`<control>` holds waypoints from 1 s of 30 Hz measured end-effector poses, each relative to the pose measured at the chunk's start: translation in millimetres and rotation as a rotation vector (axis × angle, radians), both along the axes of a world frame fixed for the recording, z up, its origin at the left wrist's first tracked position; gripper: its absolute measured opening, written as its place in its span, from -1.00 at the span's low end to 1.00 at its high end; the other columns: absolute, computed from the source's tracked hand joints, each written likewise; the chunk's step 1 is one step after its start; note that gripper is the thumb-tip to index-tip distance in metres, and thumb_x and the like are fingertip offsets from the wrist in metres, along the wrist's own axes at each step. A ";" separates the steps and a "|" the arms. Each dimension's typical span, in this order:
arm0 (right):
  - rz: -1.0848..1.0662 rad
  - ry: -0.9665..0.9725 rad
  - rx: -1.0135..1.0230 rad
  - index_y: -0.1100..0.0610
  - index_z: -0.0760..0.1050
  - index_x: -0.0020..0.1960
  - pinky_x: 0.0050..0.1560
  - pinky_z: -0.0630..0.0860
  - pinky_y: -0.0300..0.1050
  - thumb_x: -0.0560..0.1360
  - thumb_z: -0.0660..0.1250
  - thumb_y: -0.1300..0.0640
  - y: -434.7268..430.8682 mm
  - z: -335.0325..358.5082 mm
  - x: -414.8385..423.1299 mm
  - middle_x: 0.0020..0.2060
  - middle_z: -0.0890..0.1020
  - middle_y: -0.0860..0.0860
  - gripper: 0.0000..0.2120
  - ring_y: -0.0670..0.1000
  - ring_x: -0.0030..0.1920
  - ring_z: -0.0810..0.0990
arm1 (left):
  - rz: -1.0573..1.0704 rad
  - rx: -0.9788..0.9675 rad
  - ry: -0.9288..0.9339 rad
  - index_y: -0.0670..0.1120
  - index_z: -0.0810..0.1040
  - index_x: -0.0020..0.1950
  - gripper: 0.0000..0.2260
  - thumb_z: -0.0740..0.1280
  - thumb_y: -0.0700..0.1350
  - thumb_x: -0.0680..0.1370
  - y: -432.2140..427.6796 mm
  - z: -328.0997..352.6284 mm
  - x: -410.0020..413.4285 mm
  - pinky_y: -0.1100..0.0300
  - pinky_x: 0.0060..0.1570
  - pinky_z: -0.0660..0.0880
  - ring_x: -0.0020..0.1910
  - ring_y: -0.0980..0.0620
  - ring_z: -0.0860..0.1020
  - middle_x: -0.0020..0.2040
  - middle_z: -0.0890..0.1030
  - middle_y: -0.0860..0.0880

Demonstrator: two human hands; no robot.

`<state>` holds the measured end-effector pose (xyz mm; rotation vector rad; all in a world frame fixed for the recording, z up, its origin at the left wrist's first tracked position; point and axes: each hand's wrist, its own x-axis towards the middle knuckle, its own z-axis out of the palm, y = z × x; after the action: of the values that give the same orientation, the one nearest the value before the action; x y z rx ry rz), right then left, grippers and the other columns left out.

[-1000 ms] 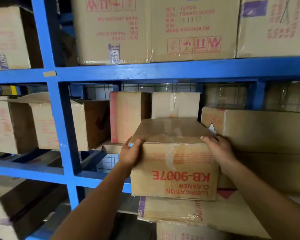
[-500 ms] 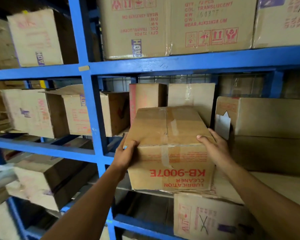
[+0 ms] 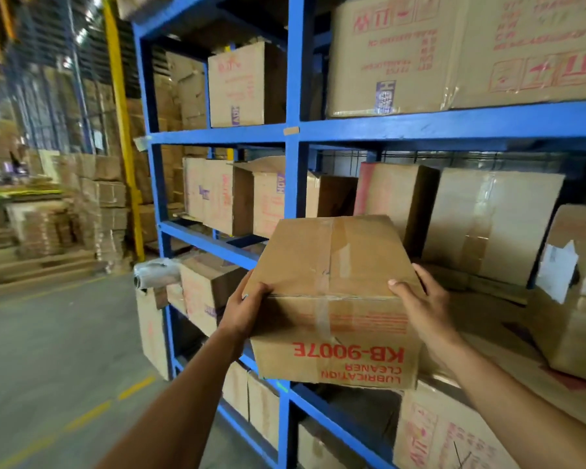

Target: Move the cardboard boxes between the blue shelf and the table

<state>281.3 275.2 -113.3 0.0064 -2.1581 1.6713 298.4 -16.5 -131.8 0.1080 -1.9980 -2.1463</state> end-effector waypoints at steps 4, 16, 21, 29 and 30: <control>0.129 -0.027 0.042 -0.13 0.32 0.51 0.15 0.59 0.18 0.35 0.37 -0.32 -3.8 -3.3 2.9 0.29 0.56 0.02 -0.23 0.05 0.16 0.61 | 0.183 -0.012 -0.031 0.36 0.42 0.42 -0.45 0.37 0.21 0.42 -0.3 -6.4 37.8 -0.20 0.29 0.46 0.23 -0.09 0.49 0.28 0.53 -0.03; 0.950 -0.223 0.134 0.13 0.42 0.49 0.43 0.36 -0.01 0.44 0.46 -0.16 -294.4 -74.4 90.9 0.42 0.50 0.07 -0.29 0.03 0.39 0.47 | 0.975 -0.152 -0.290 0.10 0.45 0.45 -0.54 0.39 0.11 0.57 -163.4 -51.8 331.4 0.08 0.16 0.54 0.10 -0.02 0.58 0.23 0.59 -0.05; 1.262 -0.430 0.172 0.13 0.42 0.48 0.22 0.47 0.02 0.51 0.42 -0.13 -416.5 -105.5 168.0 0.37 0.52 0.07 -0.37 0.09 0.24 0.52 | 1.200 -0.119 -0.498 0.20 0.58 0.17 -0.55 0.37 0.43 0.42 -202.0 -75.4 454.5 0.00 0.05 0.62 0.04 0.06 0.65 0.03 0.68 0.13; 1.520 -0.593 0.279 0.08 0.64 -0.01 -0.02 0.65 0.05 0.50 0.44 -0.13 -518.2 -120.5 208.0 -0.06 0.72 0.07 -0.72 0.13 -0.05 0.71 | 1.329 0.127 -0.565 0.00 0.69 0.13 -0.26 0.52 0.50 0.17 -257.9 -129.8 523.8 -0.14 0.16 0.62 0.01 -0.14 0.73 0.01 0.76 -0.07; 1.543 -0.600 0.257 0.09 0.64 0.05 0.04 0.66 0.15 0.50 0.45 -0.07 -526.2 -123.0 206.2 -0.03 0.73 0.11 -0.75 0.16 -0.03 0.72 | 1.355 0.153 -0.537 0.00 0.68 0.14 -0.28 0.52 0.48 0.20 -260.6 -133.4 522.6 -0.13 0.15 0.62 0.00 -0.13 0.74 0.00 0.76 -0.07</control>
<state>487.5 -251.0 -236.3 1.8648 -3.0169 2.1400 821.1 -277.1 -265.1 1.6301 -1.1749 -1.3287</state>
